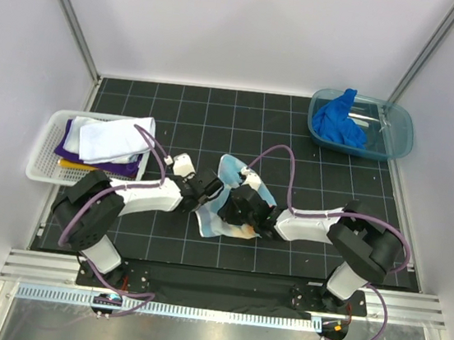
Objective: Fold and stack the towels
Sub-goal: Flatten out the crumpled towel
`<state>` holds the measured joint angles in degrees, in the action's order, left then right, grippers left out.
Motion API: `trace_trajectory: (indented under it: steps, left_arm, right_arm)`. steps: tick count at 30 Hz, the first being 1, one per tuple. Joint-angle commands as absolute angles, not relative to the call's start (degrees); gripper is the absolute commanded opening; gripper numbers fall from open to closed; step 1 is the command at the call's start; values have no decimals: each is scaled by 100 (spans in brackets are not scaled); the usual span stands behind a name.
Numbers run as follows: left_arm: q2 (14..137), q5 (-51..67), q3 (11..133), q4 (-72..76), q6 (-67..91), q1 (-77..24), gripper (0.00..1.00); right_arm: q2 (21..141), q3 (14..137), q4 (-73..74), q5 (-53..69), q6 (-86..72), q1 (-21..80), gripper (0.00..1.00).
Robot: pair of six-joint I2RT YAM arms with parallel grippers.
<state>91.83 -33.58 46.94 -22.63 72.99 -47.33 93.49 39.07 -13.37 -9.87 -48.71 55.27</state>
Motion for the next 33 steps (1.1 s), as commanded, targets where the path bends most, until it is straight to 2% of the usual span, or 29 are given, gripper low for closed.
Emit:
trace_trajectory:
  steps: [1,10,18,21,27,33]
  left_arm:
    - [9615,-2953,4544,-2567,7304,-4571,31]
    - [9572,-3006,4570,-2479,6874,-4395,0]
    - [9220,-3243,4605,-2470,6303,-4333,0]
    - [9018,-3252,4579,-2295,5996,-4315,0]
    - [8947,-3208,4737,-2188,5608,-4307,0]
    - [8737,-3068,4641,-1891,5090,-4315,0]
  right_arm:
    - [9308,3946,-1749,-862,-5071,5511,14]
    - [9123,3859,-1837,-791,-5177,5441,17]
    - [8833,3771,-1600,-861,-5080,5265,17]
    - [8693,3744,-1495,-905,-5019,5256,22]
    - [8710,3744,-1485,-923,-4975,5238,23]
    - [8553,3779,-1083,-1107,-4835,5229,10]
